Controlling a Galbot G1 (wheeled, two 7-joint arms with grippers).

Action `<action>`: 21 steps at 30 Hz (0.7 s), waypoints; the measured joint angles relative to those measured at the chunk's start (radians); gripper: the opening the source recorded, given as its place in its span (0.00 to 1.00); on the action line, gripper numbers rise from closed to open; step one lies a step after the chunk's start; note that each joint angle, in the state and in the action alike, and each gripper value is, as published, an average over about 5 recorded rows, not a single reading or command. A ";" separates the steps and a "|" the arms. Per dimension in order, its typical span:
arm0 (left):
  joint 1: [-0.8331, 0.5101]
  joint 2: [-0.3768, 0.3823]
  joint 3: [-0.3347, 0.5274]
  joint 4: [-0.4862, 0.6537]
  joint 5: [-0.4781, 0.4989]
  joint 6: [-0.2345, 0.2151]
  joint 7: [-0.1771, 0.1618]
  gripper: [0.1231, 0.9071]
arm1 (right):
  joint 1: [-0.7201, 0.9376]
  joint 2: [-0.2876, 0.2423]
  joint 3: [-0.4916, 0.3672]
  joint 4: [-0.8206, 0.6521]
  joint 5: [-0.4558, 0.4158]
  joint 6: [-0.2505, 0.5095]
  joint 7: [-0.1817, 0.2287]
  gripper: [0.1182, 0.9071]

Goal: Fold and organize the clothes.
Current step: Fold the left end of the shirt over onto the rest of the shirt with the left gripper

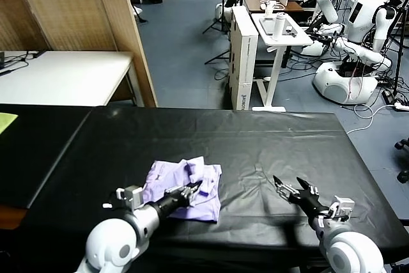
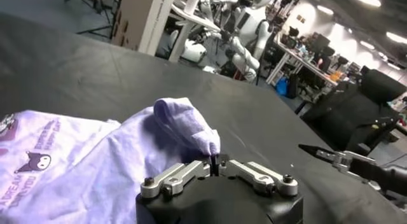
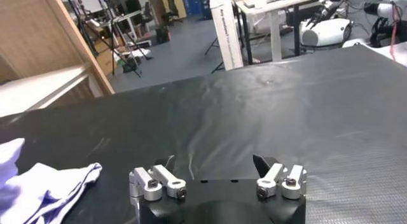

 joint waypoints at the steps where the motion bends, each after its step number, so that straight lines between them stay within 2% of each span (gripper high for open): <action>1: -0.001 -0.004 0.003 0.001 0.004 0.000 0.000 0.07 | -0.001 0.001 -0.001 0.000 -0.001 0.000 0.000 1.00; 14: -0.001 -0.057 0.014 0.042 0.074 0.000 -0.004 0.07 | -0.002 -0.002 -0.005 0.008 -0.014 0.002 -0.019 1.00; 17: 0.007 -0.068 0.011 0.033 0.080 0.000 -0.006 0.20 | 0.006 -0.010 -0.017 0.008 -0.026 0.006 -0.034 1.00; 21: 0.022 -0.082 0.002 0.007 0.079 0.000 -0.007 0.51 | 0.020 -0.024 -0.041 0.011 -0.032 0.010 -0.058 1.00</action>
